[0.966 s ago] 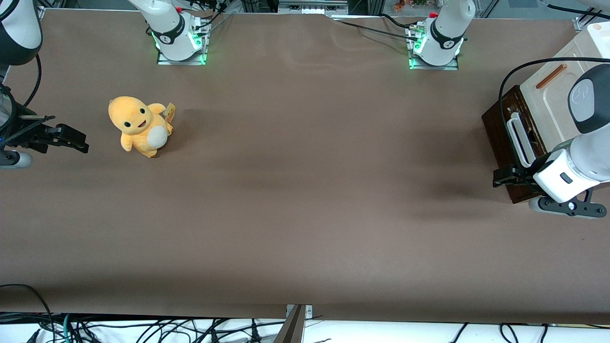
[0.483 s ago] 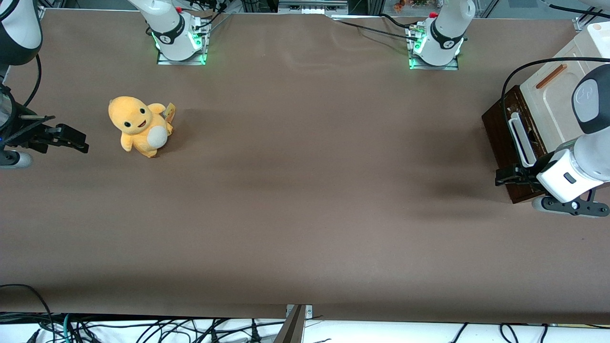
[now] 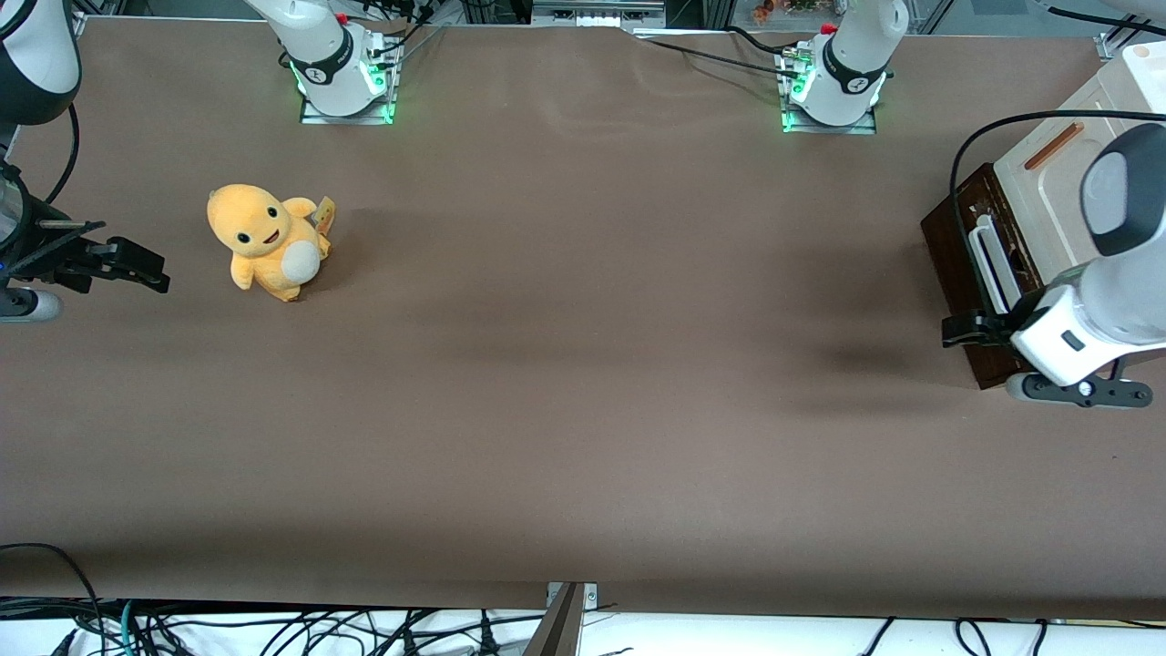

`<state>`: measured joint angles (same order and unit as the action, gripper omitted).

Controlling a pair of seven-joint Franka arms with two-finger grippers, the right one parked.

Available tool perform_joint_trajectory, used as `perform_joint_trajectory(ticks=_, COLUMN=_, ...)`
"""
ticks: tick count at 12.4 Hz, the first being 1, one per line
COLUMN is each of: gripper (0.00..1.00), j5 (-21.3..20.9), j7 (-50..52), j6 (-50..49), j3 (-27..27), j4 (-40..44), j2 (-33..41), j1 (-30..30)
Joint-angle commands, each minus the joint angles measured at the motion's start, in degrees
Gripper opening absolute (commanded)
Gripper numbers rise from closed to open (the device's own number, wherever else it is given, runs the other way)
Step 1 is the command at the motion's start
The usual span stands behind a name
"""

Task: Open lower drawer with left arm only
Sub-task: 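Swing the left gripper out and face it toward the lower drawer handle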

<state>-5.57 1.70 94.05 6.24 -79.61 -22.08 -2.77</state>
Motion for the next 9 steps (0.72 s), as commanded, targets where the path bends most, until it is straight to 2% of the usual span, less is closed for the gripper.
perform_joint_trajectory(ticks=1, gripper=1.00, j5=-5.23, j7=5.14, j6=-2.99, j3=0.09, j4=-0.64, j2=0.11, j1=2.68)
perform_joint_trajectory(ticks=3, gripper=1.00, j5=-9.01, j7=8.12, j6=-4.58, j3=0.09, j4=-0.73, j2=-0.59, j1=4.09)
perform_joint_trajectory(ticks=7, gripper=1.00, j5=-9.55, j7=11.91, j6=-5.11, j3=0.09, j4=-0.81, j2=-1.29, j1=5.49)
perform_joint_trajectory(ticks=9, gripper=1.00, j5=-14.70, j7=15.76, j6=-5.11, j3=0.09, j4=-1.69, j2=-2.35, j1=7.68)
